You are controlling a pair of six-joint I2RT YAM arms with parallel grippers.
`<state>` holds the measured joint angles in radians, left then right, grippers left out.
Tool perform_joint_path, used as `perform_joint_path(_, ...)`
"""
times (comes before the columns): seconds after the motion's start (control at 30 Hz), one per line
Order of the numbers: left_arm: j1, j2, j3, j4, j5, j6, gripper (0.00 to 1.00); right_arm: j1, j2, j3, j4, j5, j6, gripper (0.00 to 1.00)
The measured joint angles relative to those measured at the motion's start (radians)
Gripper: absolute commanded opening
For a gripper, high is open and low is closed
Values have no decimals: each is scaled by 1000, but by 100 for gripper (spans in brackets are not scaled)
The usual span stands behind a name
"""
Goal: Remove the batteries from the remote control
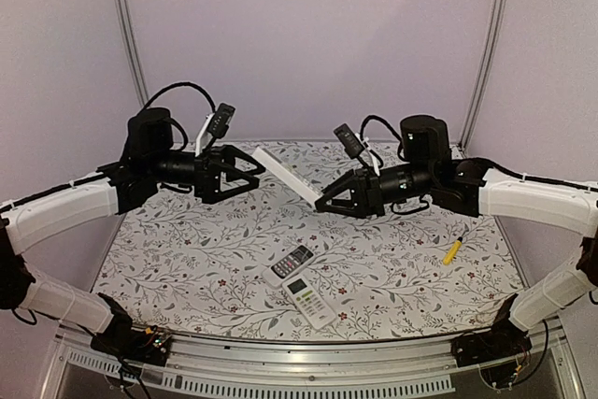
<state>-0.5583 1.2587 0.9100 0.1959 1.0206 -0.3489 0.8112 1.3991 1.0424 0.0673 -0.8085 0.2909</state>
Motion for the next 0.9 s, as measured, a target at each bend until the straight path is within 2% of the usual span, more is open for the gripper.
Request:
perform_joint_path(0.13, 0, 7, 0, 0, -3, -12, 100, 17, 42, 24, -12, -16, -5, 25)
perform_joint_path(0.17, 0, 7, 0, 0, -3, -15, 98, 20, 47, 29, -16, -17, -5, 24)
perform_joint_path(0.2, 0, 7, 0, 0, -4, -19, 88, 22, 55, 34, -18, -18, -8, 24)
perform_joint_path(0.27, 0, 8, 1, 0, -5, -21, 80, 27, 69, 42, -20, -19, -11, 24)
perform_joint_path(0.47, -2, 16, 7, 3, -3, -34, 75, 35, 99, 48, -42, -28, -19, 24)
perform_joint_path(0.6, -2, 26, 7, 2, -2, -43, 64, 35, 106, 53, -54, -34, -23, 24)
perform_joint_path(0.73, -2, 34, 10, 3, 2, -48, 62, 35, 110, 61, -58, -35, -24, 23)
perform_joint_path(0.9, -2, 46, 15, 1, 9, -55, 42, 35, 110, 64, -58, -33, -24, 23)
